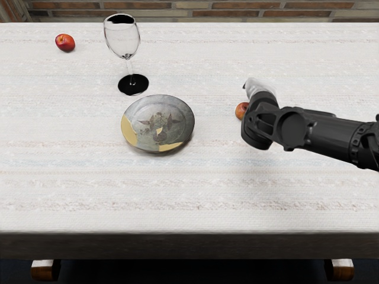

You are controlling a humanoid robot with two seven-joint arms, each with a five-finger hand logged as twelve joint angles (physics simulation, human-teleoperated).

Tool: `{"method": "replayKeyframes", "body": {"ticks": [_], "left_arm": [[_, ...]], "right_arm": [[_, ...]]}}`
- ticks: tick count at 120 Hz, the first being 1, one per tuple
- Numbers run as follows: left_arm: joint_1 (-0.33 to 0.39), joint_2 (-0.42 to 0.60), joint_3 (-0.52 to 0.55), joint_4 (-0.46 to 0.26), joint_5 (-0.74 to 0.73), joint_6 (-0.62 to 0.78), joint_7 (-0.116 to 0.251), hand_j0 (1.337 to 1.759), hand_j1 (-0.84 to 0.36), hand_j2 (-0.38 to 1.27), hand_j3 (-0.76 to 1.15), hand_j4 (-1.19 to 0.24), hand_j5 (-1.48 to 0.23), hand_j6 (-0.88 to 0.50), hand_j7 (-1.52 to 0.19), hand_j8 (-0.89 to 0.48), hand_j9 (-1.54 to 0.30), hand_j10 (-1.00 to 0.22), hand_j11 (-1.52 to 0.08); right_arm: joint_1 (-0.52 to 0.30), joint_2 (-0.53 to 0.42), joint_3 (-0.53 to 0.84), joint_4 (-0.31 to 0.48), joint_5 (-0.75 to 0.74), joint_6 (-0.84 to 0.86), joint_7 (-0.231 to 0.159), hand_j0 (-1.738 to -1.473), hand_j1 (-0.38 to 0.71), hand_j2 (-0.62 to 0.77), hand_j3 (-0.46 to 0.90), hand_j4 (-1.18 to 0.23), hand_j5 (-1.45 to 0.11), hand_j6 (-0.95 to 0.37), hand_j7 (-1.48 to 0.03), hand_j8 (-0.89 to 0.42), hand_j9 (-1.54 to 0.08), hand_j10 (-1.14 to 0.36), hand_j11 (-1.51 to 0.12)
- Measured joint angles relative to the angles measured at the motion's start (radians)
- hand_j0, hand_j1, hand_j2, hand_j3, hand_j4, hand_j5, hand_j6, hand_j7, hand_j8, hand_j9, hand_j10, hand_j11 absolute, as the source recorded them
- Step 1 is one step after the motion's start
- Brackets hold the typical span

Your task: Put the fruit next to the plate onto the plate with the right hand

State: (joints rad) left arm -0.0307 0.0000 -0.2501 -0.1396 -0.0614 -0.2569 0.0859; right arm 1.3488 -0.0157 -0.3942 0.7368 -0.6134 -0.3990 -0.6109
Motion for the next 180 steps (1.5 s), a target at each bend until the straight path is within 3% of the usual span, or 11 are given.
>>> {"method": "replayKeyframes", "body": {"ticks": [63,113,180], "left_arm": [[-0.001,0.000,0.000,0.000,0.000,0.001,0.000,1.658,0.35,0.00,0.00,0.00,0.00,0.00,0.00,0.00,0.00,0.00,0.00],[-0.002,0.000,0.000,0.000,0.000,0.000,0.000,1.658,0.35,0.00,0.00,0.00,0.00,0.00,0.00,0.00,0.00,0.00,0.00],[-0.002,0.000,0.001,0.000,0.000,0.000,0.000,1.658,0.35,0.00,0.00,0.00,0.00,0.00,0.00,0.00,0.00,0.00,0.00]], "right_arm": [[-0.017,0.016,0.008,-0.047,0.011,0.060,0.000,-1.658,0.12,-0.08,0.00,-0.39,-0.50,-0.39,-0.50,-0.39,-0.50,-0.39,-0.50],[-0.021,0.016,0.009,-0.112,0.012,0.091,0.000,-1.658,0.14,-0.08,0.00,-0.41,-0.53,-0.41,-0.53,-0.41,-0.53,-0.41,-0.53],[-0.025,0.016,0.011,-0.124,0.012,0.111,0.000,-1.658,0.18,-0.09,0.00,-0.44,-0.57,-0.44,-0.57,-0.44,-0.57,-0.44,-0.57]]}}
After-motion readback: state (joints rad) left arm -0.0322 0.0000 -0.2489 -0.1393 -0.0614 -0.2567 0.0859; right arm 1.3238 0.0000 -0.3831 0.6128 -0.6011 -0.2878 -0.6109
